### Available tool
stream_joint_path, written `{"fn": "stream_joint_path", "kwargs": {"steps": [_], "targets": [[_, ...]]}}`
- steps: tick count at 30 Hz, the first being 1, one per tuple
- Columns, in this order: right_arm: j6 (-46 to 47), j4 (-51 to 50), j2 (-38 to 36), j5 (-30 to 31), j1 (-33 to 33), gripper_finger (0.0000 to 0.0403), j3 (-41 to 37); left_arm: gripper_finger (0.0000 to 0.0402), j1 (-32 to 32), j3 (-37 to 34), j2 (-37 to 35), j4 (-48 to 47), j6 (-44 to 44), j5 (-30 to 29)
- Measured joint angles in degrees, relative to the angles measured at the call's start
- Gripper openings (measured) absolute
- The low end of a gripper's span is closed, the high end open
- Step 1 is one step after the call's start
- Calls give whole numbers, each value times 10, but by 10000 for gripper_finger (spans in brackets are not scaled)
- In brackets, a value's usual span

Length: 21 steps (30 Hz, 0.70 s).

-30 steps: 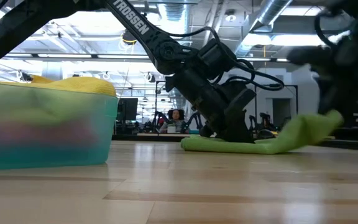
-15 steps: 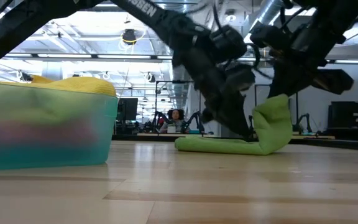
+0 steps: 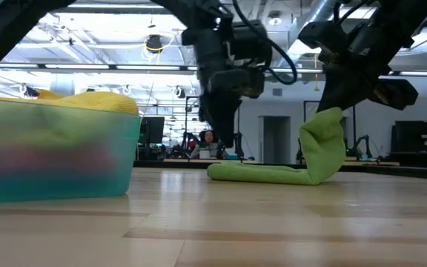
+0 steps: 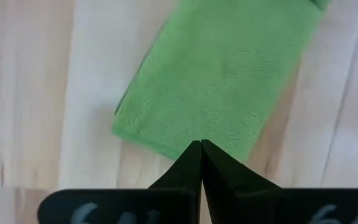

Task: Fold microfiber towels
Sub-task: Fold the green microfiber towel

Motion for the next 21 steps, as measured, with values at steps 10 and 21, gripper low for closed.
{"fn": "stream_joint_path", "kwargs": {"steps": [10, 21], "targets": [[-46, 37, 0, 0, -3, 25, 0, 0, -1, -210, -44, 210, -65, -3], [-184, 169, 18, -57, -67, 25, -1, 0, -2, -241, -48, 297, -92, 2]]}}
